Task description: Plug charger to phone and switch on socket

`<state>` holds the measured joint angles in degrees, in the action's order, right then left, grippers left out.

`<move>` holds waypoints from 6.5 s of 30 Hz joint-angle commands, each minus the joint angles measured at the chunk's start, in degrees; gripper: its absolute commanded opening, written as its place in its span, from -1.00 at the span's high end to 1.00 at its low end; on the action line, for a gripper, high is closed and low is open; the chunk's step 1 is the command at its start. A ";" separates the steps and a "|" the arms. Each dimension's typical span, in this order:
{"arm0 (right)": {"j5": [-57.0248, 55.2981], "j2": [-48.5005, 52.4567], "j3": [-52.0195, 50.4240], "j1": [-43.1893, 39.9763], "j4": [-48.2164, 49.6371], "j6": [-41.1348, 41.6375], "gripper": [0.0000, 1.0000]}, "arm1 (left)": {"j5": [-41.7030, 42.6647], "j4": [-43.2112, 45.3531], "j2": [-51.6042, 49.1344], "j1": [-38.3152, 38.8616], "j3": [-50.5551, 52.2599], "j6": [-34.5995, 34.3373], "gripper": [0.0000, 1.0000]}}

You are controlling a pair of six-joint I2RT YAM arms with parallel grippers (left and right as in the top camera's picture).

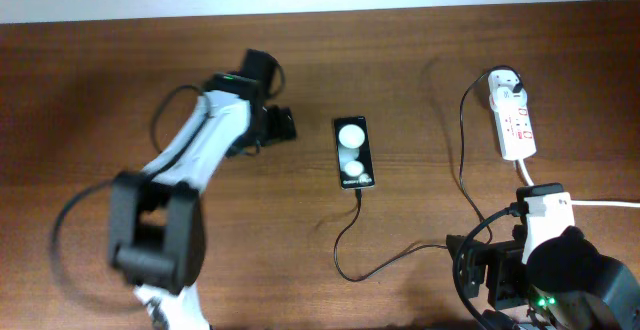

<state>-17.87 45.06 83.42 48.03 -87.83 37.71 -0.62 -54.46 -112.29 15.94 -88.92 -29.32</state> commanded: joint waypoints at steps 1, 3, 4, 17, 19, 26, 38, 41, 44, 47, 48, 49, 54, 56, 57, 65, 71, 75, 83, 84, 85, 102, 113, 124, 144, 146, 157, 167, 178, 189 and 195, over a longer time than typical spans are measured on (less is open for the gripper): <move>-0.85 -0.09 0.76 -0.11 0.17 0.48 -0.97 | -1.40 -1.42 13.68 -2.64 -0.17 0.79 -0.98; -0.87 -0.07 0.76 -0.11 0.20 0.48 -0.97 | -4.70 -3.85 21.86 -3.37 -0.17 0.79 -0.98; -0.87 -0.07 0.76 -0.11 0.20 0.48 -0.97 | -6.82 -5.18 24.48 -3.37 -0.17 0.79 -0.98; -0.87 -0.07 0.76 -0.11 2.58 0.48 -0.97 | -17.86 -26.05 53.22 -3.37 0.09 0.74 -0.98; -0.90 -0.07 0.76 -0.11 2.82 0.48 -0.98 | -19.12 -27.08 56.61 -3.37 1.20 0.74 -0.98; -2.34 -0.04 0.74 -0.11 4.35 0.50 -0.97 | -21.70 -29.07 68.19 -3.37 15.39 0.74 -0.98; -3.23 12.96 0.74 -0.11 7.45 4.46 -0.97 | -23.19 -32.61 68.65 -3.37 18.40 0.74 -0.98; -3.43 15.13 0.74 -0.11 7.93 6.99 -0.97 | -23.21 -32.65 71.58 -3.37 18.40 0.74 -0.98; -3.43 15.32 0.74 -0.11 9.29 6.99 -0.97 | -23.26 -32.65 78.49 -3.37 18.40 0.74 -0.98; -3.43 15.32 0.74 -0.11 9.51 6.99 -0.97 | -24.72 -32.68 87.06 -3.37 18.40 0.74 -0.98; -3.41 15.32 0.74 -0.11 9.51 6.99 -0.97 | -24.72 -32.68 89.05 -3.37 18.40 0.72 -0.98; -3.41 15.32 0.74 -0.11 9.51 6.99 -0.97 | -24.72 -32.68 91.41 -3.37 18.40 0.74 -0.98; -3.41 15.32 0.74 -0.11 9.70 7.87 -0.97 | -24.74 -32.85 94.60 -3.39 18.64 0.72 -0.98; -3.41 15.32 0.74 -0.11 9.68 7.87 -0.97 | -24.74 -32.87 94.60 -3.39 18.71 0.72 -0.98; -3.41 15.32 0.76 -0.11 9.68 7.87 -0.97 | -24.74 -32.87 94.60 -3.39 18.73 0.72 -0.98; -3.43 15.32 0.74 -0.11 10.95 7.82 -0.97 | -22.56 -33.22 94.92 -12.09 18.73 0.70 -0.98; -3.39 15.32 0.74 -0.11 10.91 7.85 -0.97 | -22.75 -33.03 105.81 -12.63 18.71 0.70 -0.98; -3.39 15.32 0.74 -0.11 10.95 7.85 -0.97 | -22.75 -33.07 111.86 -12.52 18.08 0.70 -0.98; -3.39 15.32 0.74 -0.11 10.88 7.82 -0.97 | -23.82 -23.65 111.86 -12.31 20.28 0.70 -0.98; -3.37 15.32 0.74 -0.11 10.86 7.82 -0.97 | -23.82 -19.04 111.86 -12.33 22.75 0.70 -0.98; -3.37 15.32 0.74 -0.11 10.71 7.82 -0.97 | -23.82 -14.91 111.86 -12.33 25.62 0.70 -0.98; -2.93 15.32 0.74 -0.11 6.14 7.82 -0.97 | -22.99 31.56 111.78 -12.35 74.82 0.72 -0.97; -2.08 15.32 0.74 -0.11 5.35 7.82 -0.97 | -12.74 53.20 111.78 -12.35 86.99 9.51 -0.98; -2.10 15.32 0.74 -0.11 5.09 7.82 -0.97 | 1.95 49.68 110.86 -12.35 88.39 29.88 -0.98; -1.16 20.57 2.27 -8.31 6.86 11.26 0.92 | 1.92 49.70 110.86 -12.35 88.39 30.47 -0.98; 3.13 20.57 3.28 -18.32 6.75 10.56 0.92 | 1.92 49.70 110.86 -12.35 88.39 30.47 -0.98; 23.52 35.41 4.33 -66.12 7.04 -5.95 0.92 | 1.92 49.70 110.86 -12.35 88.39 30.47 -0.98; 27.15 49.09 4.42 -72.43 18.01 -2.36 0.92 | 1.92 49.70 110.86 -12.35 88.39 30.47 -0.98; 27.10 69.64 25.83 -72.54 17.00 1.79 0.92 | 1.92 49.70 110.86 -12.35 88.39 30.47 -0.98; 19.96 75.28 27.39 -72.54 17.35 4.85 0.92 | 1.92 49.70 110.86 -12.35 88.39 30.47 -0.98; 22.12 80.21 27.17 -72.39 22.69 7.98 0.92 | 1.92 49.70 110.86 -12.35 88.39 30.47 -0.98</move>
<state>2.39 122.61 109.62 -24.34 -66.78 45.06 0.27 -4.29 -1.50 3.68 -0.60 0.25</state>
